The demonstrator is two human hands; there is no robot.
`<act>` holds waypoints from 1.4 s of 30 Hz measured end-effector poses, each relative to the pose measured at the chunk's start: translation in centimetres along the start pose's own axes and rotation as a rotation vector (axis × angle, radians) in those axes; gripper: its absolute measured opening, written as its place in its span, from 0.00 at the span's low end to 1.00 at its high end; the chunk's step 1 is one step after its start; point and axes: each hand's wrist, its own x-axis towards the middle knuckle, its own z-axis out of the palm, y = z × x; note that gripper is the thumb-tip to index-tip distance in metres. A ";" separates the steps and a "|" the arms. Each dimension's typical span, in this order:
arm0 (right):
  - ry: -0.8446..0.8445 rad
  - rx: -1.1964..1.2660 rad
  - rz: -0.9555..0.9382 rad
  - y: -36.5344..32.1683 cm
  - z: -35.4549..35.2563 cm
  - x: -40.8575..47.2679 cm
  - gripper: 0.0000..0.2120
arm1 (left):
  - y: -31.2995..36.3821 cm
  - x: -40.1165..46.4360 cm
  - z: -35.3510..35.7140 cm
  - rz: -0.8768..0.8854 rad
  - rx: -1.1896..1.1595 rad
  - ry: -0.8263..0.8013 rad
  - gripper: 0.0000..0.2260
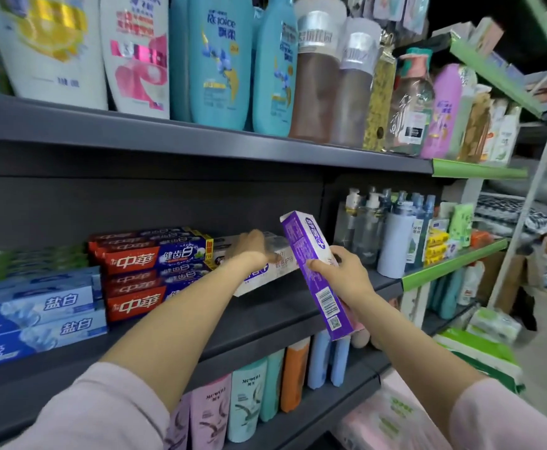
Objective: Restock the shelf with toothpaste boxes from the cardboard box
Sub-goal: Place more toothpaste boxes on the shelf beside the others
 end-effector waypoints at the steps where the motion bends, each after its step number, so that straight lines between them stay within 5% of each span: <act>1: -0.016 -0.033 -0.022 0.2 0.0 0.9 0.17 | -0.2 0.8 0.5 0.016 0.044 -0.014 0.25; 10: -0.062 -0.249 -0.168 1.3 1.5 6.9 0.18 | -2.2 6.6 3.6 0.137 0.096 -0.018 0.19; 15: -0.015 -0.380 -0.182 2.4 1.9 8.3 0.21 | -3.5 7.8 4.1 0.162 0.364 0.080 0.22; 17: -0.013 -0.392 -0.169 2.5 1.9 8.4 0.23 | -3.6 8.1 4.1 0.115 0.196 0.077 0.21; 21: -0.042 -0.452 -0.175 1.9 2.1 8.0 0.26 | -2.5 6.5 2.2 -0.033 -0.554 0.168 0.15; 24: -0.027 -0.529 -0.220 0.7 2.5 7.4 0.27 | -1.4 4.3 0.2 -0.139 -0.975 0.052 0.08; 32: -0.026 -0.675 -0.299 -1.9 4.0 7.9 0.31 | -2.3 2.8 -3.6 -0.101 -0.739 0.017 0.07; 42: 0.032 -0.715 -0.439 -2.8 7.3 11.6 0.30 | -4.1 4.5 -5.3 -0.263 -0.681 0.147 0.22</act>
